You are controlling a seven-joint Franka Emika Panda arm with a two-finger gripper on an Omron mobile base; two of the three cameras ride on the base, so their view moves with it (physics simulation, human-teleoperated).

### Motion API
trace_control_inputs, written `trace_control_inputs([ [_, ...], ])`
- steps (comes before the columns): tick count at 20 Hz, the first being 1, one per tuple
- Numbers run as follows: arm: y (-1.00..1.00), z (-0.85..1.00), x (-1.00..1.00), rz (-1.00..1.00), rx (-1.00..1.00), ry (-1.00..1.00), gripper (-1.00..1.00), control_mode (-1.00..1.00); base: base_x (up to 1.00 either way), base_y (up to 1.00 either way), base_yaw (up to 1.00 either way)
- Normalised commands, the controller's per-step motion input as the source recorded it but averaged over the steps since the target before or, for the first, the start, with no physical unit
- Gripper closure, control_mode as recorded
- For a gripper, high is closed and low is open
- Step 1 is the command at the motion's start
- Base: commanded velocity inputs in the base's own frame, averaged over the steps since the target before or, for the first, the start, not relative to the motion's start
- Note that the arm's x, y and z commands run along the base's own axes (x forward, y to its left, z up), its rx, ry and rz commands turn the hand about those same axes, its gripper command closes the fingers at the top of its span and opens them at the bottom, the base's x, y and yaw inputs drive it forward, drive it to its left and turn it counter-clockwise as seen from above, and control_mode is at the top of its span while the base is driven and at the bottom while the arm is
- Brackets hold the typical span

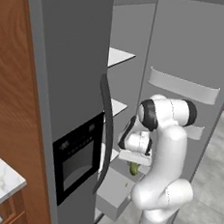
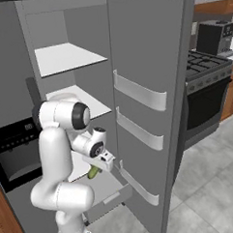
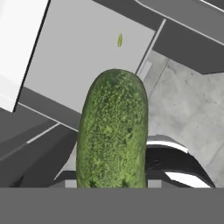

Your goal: Place the lemon wedge and cucumber inside the fridge drawer. Close the drawer after placing the vegetables.

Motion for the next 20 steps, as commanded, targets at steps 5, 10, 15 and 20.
trace_control_inputs([
  [5,0.0,-0.33,0.33,-0.04,0.0,0.12,1.0,-1.0,0.0,0.0,0.0],
  [10,0.0,-0.53,0.28,0.0,-0.05,0.03,1.0,-1.0,0.0,0.0,0.0],
  [15,0.0,-0.68,0.3,0.0,-0.07,-0.01,1.0,-1.0,0.0,0.0,0.0],
  [20,0.0,-0.61,0.25,0.0,-0.03,0.0,1.0,-1.0,0.0,0.0,0.0],
])
